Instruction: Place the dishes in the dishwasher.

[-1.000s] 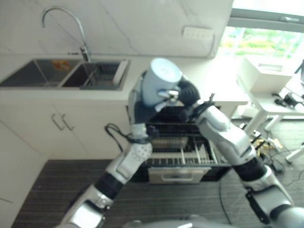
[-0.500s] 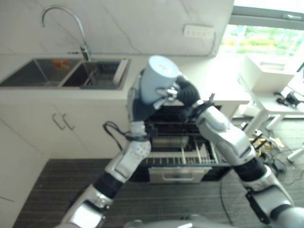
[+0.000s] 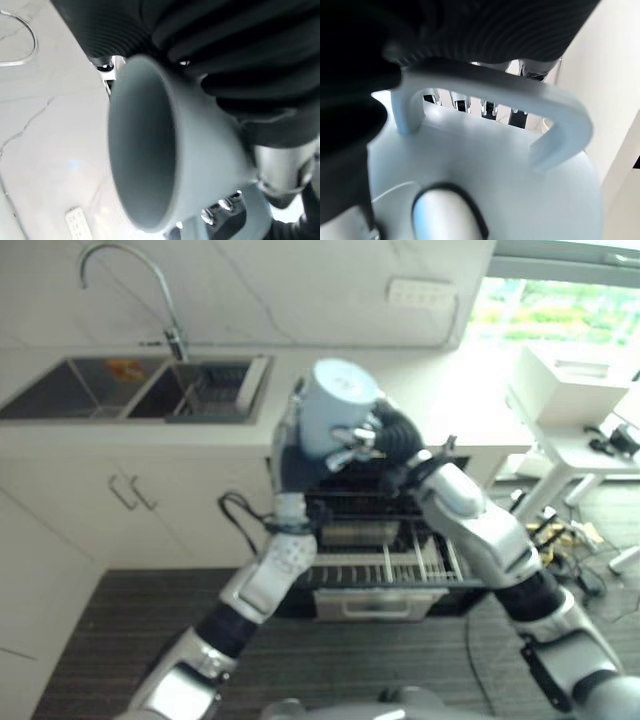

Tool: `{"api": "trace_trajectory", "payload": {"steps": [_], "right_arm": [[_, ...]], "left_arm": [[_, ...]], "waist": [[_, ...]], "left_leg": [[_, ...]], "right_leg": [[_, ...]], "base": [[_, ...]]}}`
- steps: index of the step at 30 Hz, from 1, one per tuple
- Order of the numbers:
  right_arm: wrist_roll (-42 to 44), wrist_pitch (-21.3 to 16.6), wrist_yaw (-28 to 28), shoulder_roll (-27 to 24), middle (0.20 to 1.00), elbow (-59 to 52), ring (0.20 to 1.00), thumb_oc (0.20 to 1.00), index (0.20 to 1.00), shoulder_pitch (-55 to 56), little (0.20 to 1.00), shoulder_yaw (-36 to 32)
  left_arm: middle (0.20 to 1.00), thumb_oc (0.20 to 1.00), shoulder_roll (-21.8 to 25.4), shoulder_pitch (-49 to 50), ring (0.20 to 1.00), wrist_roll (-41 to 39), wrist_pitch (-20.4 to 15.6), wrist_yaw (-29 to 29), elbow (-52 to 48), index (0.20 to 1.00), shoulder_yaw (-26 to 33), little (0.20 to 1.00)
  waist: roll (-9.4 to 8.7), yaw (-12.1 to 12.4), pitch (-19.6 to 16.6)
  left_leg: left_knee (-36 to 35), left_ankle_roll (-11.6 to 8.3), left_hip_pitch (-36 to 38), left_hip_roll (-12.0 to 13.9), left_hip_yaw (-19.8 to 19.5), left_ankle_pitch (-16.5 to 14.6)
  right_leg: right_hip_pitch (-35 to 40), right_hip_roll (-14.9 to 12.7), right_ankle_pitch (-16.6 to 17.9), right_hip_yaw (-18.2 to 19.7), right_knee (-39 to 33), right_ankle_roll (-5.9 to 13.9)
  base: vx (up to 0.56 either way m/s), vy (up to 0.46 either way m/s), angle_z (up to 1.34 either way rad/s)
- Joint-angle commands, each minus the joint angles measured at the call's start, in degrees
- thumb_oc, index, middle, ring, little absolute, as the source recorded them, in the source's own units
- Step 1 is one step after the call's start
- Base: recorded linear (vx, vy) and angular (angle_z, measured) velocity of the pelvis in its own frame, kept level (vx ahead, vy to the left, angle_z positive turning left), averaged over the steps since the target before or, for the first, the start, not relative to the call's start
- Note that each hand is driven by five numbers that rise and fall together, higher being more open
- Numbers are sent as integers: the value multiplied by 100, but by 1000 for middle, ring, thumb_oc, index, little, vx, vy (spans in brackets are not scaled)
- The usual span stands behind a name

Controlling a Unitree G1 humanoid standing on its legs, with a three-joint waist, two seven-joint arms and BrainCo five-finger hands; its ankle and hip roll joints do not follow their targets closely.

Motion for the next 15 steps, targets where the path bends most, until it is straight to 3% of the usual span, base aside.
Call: {"api": "trace_trajectory", "payload": {"steps": [1,7,15], "right_arm": [[-147,-615,-77,87,200,-418,200,200,200,-293,200,-164],[-173,-798,-102,-59,200,-357,200,200,200,34,200,-297],[-196,-1039,-162,-325,200,-209,200,200,200,587,200,-662]], "left_arm": [[1000,1000,207,-460,1000,0,-491,172,-179,1000,-74,1000],[1000,1000,152,-167,1000,84,-1201,707,469,1000,28,1000],[1000,1000,359,475,1000,-191,-1605,633,422,1000,647,1000]], "waist": [[-93,82,-100],[-101,46,-82],[-79,103,-79]], "left_leg": [[433,-95,-31,220,18,-693],[433,-99,-13,247,57,-691],[433,-112,-17,257,30,-670]], "right_leg": [[380,-240,-71,-134,-276,376],[380,-219,-63,-100,-276,357],[395,-227,-64,-143,-276,337]], "base": [[0,0,0],[0,0,0],[0,0,0]]}}
